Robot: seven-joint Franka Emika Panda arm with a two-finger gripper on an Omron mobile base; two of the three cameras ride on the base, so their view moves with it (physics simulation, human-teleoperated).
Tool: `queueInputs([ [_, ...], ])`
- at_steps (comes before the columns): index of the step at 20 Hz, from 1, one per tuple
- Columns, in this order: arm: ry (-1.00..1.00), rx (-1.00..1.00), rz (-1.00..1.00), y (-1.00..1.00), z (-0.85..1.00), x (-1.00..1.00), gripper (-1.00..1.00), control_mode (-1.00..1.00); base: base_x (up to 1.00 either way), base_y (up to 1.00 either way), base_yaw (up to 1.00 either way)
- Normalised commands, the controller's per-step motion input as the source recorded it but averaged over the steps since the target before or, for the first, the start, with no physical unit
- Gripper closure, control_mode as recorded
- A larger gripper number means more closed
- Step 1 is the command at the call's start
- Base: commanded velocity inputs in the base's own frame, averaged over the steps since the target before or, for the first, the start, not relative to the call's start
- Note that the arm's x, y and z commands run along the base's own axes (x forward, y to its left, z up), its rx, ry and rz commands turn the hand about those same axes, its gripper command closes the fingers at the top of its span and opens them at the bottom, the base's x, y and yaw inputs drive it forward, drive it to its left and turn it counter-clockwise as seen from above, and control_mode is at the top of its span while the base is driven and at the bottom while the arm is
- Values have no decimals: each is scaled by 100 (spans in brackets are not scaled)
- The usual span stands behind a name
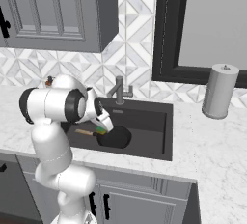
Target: Pick the pan and sponge and place them into the sink. Then turn on the water.
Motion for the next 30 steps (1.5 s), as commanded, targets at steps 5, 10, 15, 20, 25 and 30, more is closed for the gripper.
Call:
queueInputs([
  [5, 1, 0, 4, -8, -16, 9, 100, -100, 0, 0, 0],
  [10, 0, 0, 4, -8, -21, 8, 100, -100, 0, 0, 0],
  [15, 0, 0, 2, 0, -35, 24, 100, -100, 0, 0, 0],
  [20, 0, 0, 2, 0, -34, 29, 100, -100, 0, 0, 0],
  [25, 0, 0, 2, 0, -34, 29, 100, -100, 0, 0, 0],
  [30, 0, 0, 2, 0, -30, 31, 100, -100, 0, 0, 0],
])
